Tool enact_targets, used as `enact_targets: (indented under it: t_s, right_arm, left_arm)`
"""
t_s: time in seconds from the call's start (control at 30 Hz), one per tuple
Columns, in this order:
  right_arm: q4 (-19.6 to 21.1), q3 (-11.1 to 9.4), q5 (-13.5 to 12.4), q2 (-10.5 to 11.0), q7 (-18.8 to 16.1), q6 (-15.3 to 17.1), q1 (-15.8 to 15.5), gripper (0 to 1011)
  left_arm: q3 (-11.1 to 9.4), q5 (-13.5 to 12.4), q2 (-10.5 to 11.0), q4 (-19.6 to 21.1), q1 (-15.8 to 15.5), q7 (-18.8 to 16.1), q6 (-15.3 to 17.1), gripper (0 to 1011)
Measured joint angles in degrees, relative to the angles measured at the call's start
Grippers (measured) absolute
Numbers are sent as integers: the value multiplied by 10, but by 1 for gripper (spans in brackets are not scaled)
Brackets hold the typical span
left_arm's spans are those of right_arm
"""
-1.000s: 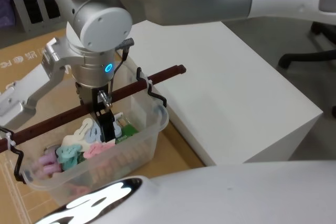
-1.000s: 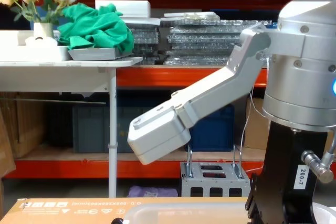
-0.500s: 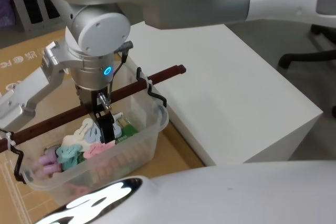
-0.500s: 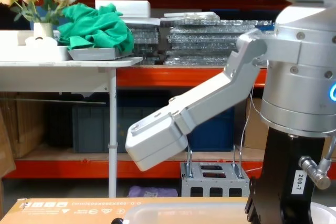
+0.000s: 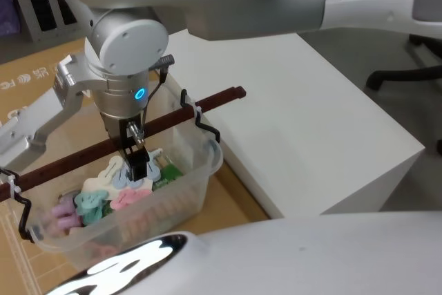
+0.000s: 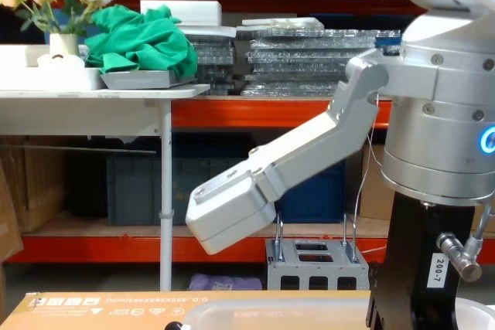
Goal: Use one hand to grasp the basket and place it at the designated location.
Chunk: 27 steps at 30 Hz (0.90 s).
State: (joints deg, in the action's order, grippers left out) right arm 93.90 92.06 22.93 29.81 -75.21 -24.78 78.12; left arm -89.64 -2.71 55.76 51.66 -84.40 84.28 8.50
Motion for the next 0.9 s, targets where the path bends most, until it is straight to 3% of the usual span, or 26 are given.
enact_targets:
  t_s: [0.17,0.23,0.33,0.43,0.9]
  right_arm:
    - [0,0,0,0,0,0,0,588]
    - [0,0,1,0,-1,-1,0,475]
    - [0,0,1,0,-1,-1,0,413]
    - [0,1,1,0,-1,0,0,272]
    - [11,-1,6,12,0,1,0,235]
  left_arm:
    - [0,0,0,0,0,0,0,0]
    - [0,0,0,0,0,0,0,0]
    - [0,0,0,0,0,0,0,0]
    - [0,0,0,0,0,0,0,0]
    - [0,0,0,0,0,0,0,0]
